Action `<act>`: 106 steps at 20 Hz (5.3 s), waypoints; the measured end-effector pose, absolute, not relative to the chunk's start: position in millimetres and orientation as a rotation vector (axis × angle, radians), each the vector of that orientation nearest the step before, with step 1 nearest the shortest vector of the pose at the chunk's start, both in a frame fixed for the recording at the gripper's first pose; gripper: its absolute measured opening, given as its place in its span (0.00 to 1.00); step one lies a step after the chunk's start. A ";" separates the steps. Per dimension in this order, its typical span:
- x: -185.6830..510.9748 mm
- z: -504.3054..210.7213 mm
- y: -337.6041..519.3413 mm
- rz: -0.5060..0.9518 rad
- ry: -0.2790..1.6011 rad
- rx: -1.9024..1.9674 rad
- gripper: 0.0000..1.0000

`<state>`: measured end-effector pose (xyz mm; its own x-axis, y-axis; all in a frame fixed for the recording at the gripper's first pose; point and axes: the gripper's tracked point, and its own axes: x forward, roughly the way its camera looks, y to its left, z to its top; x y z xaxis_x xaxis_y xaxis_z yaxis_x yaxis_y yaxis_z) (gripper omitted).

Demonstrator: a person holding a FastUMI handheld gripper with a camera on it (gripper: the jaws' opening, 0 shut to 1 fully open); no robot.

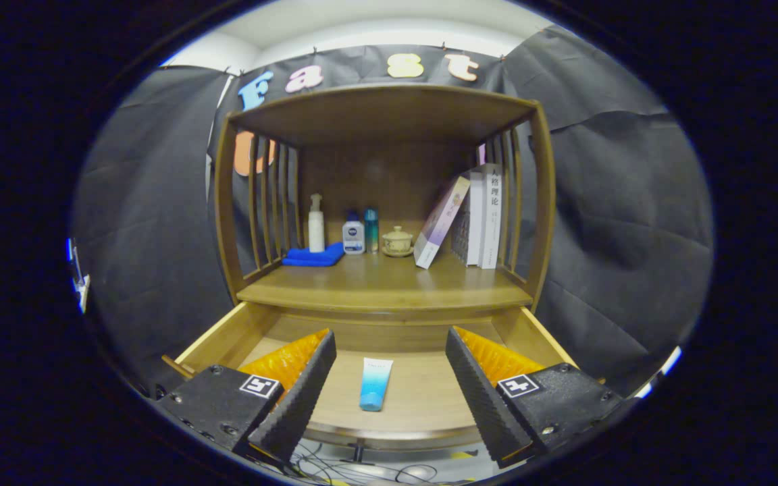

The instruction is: Pull open the drawer, take out the items inside it, and place them on the countertop above the cabinet.

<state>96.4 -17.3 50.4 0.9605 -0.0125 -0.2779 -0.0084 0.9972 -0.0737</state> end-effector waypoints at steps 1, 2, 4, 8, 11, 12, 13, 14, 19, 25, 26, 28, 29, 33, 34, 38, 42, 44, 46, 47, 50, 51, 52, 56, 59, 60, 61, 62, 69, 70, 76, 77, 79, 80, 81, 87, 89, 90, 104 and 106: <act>109.5 49.8 -15.2 -0.003 0.314 -0.079 1.00; 120.7 47.9 -13.6 0.000 0.355 -0.081 1.00; 141.7 41.8 -12.0 -0.007 0.436 -0.088 1.00; 172.8 6.7 -4.6 0.001 0.629 -0.106 1.00; 188.4 -22.9 -2.2 -0.004 0.776 -0.127 1.00; 190.2 -33.6 -0.9 -0.008 0.830 -0.128 1.00; 191.3 -45.3 -1.2 -0.009 0.883 -0.138 1.00; 189.5 -53.0 -1.1 -0.009 0.929 -0.145 1.00; 171.7 -91.2 3.3 -0.002 1.126 -0.124 0.90; 156.4 -114.5 2.6 -0.018 1.269 -0.064 0.79; 155.9 -117.5 -0.6 -0.029 1.282 -0.075 0.78; 151.9 -125.1 -0.3 -0.038 1.315 -0.067 0.74; 153.4 -126.8 -0.5 -0.042 1.320 -0.064 0.71; 153.8 -128.9 -7.6 -0.062 1.322 -0.065 0.51; 154.2 -131.2 -9.0 -0.068 1.321 -0.063 0.49; 152.1 -120.9 -7.4 -0.063 1.286 -0.054 0.45; 142.1 -102.0 -3.6 -0.046 1.257 -0.054 0.44; 135.1 -92.5 -2.2 -0.035 1.243 -0.052 0.45; 127.8 -78.3 -0.8 -0.026 1.222 -0.048 0.44; 124.9 -70.9 -0.2 -0.021 1.211 -0.049 0.44; 123.6 -45.3 2.2 -0.018 1.172 -0.032 0.44; 125.0 -36.3 2.1 -0.017 1.159 -0.031 0.44; 127.9 -26.1 1.2 -0.016 1.145 -0.031 0.44; 150.9 5.8 1.0 -0.031 1.092 -0.027 0.44; 176.5 17.6 -1.7 -0.047 1.065 -0.031 0.44; 185.9 20.0 -3.3 -0.053 1.062 -0.042 0.44; 193.4 19.1 -3.5 -0.058 1.058 -0.047 0.44; 202.5 19.2 -3.4 -0.060 1.054 -0.051 0.44; 263.2 19.6 -2.6 -0.067 1.044 -0.069 0.44; 268.5 20.9 -6.8 -0.073 1.042 -0.084 0.44; 292.5 15.5 -10.4 -0.077 1.027 -0.046 0.44; 291.2 13.7 -11.3 -0.078 1.032 -0.039 0.44; 295.7 8.6 -11.7 -0.080 1.025 -0.019 0.44; 298.5 8.1 -12.1 -0.083 1.011 -0.015 0.44; 298.4 7.7 -12.6 -0.086 1.006 -0.013 0.45; 302.1 5.2 -11.0 -0.099 0.933 0.046 0.55; 297.8 18.5 -10.9 -0.103 0.877 0.051 0.65; 295.7 24.6 -12.2 -0.109 0.842 0.055 0.70; 186.7 101.1 6.2 -0.015 0.301 0.048 0.99; 166.3 105.5 4.3 -0.016 0.223 0.018 0.98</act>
